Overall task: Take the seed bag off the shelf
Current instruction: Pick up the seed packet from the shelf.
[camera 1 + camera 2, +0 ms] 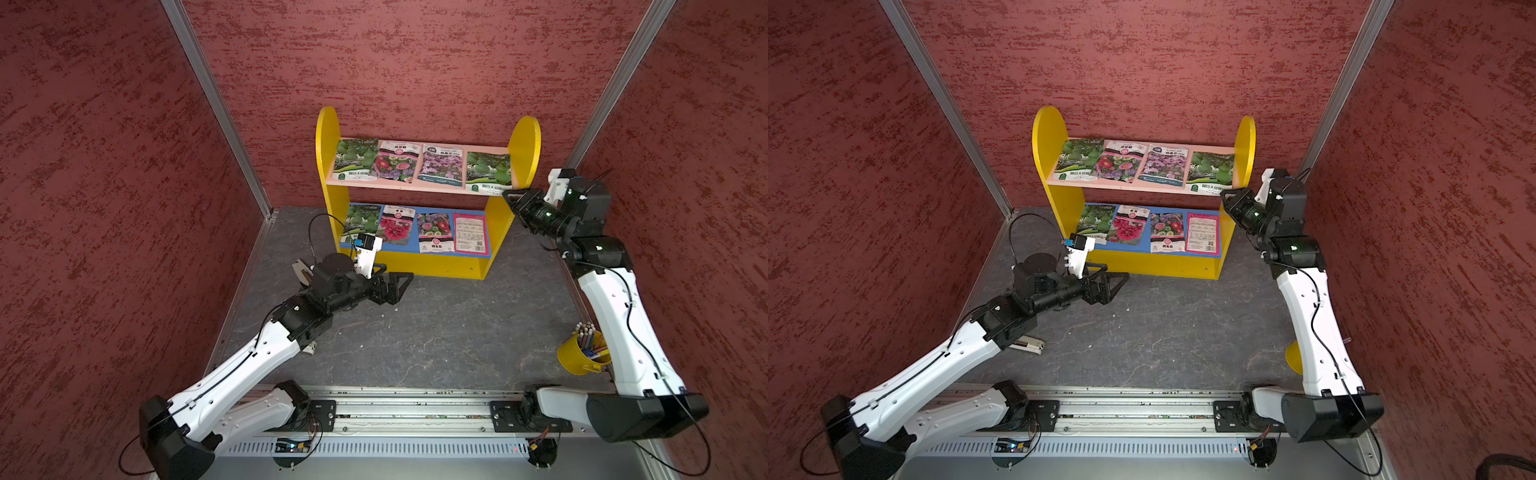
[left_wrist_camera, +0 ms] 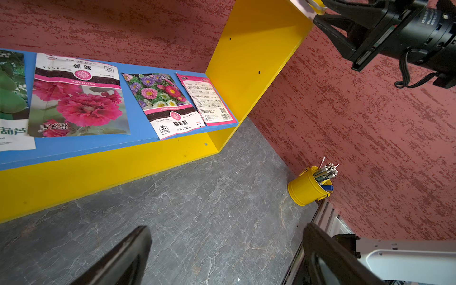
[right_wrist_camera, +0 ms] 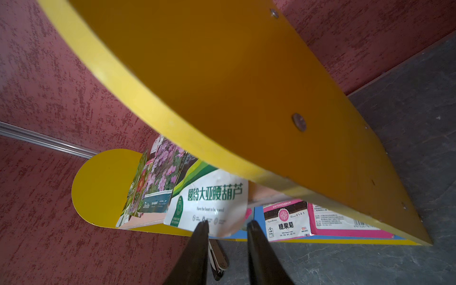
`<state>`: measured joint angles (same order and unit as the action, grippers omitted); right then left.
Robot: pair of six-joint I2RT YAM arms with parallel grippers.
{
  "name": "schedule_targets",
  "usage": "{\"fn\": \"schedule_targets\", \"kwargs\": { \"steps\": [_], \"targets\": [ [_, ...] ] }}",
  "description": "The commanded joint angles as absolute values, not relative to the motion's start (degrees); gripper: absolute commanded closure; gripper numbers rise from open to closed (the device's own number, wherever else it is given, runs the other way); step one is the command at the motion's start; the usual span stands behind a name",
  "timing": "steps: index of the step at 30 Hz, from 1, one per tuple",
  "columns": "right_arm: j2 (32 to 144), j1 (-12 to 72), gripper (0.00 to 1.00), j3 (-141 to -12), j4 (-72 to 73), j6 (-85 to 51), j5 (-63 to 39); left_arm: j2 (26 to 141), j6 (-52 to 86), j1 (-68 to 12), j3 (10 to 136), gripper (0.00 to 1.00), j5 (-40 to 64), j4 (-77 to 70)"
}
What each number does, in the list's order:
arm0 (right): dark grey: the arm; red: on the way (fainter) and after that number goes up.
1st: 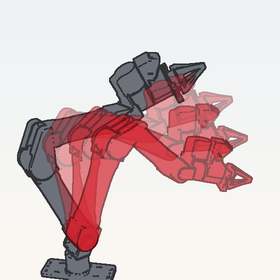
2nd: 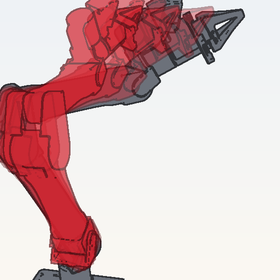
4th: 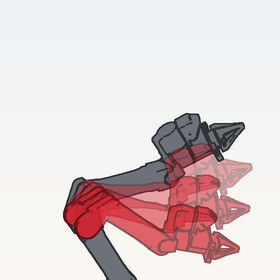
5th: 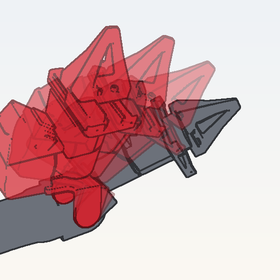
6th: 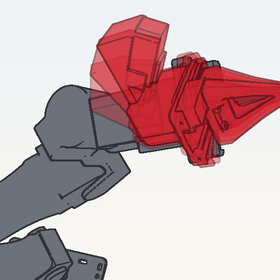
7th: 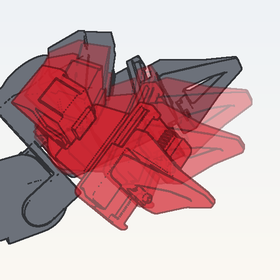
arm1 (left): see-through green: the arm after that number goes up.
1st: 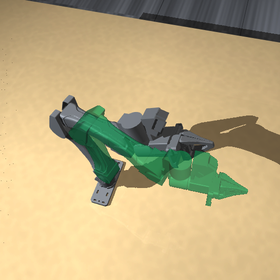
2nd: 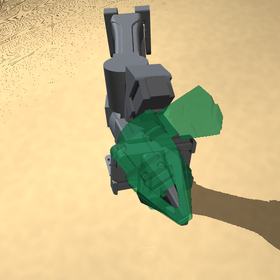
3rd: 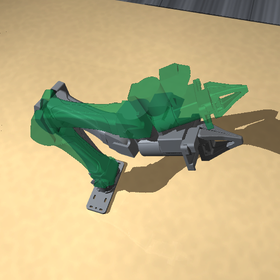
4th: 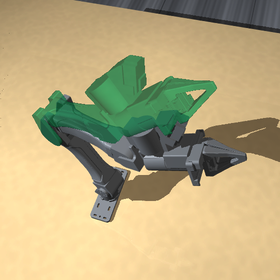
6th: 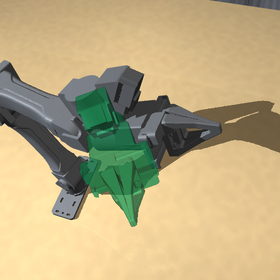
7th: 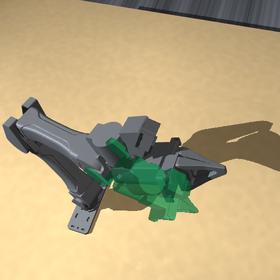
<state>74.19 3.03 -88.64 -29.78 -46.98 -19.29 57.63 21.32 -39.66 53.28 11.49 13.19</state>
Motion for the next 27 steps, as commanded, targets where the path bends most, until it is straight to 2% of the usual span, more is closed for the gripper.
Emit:
{"fn": "schedule_targets", "kwargs": {
  "steps": [1,19,27],
  "targets": [
    [74.78,2.46,0.72,-89.79,-27.27,-47.29,-20.53,56.56,21.88,-39.99,52.56,0.00,10.57,12.10],
    [72.88,1.49,0.98,-88.11,-25.47,-48.52,-20.51,56.87,22.06,-39.99,52.26,0.00,10.63,11.16],
    [70.97,1.29,1.00,-86.52,-25.00,-48.61,-19.49,57.28,22.58,-39.95,52.69,0.00,11.14,9.78]
  ]
}}
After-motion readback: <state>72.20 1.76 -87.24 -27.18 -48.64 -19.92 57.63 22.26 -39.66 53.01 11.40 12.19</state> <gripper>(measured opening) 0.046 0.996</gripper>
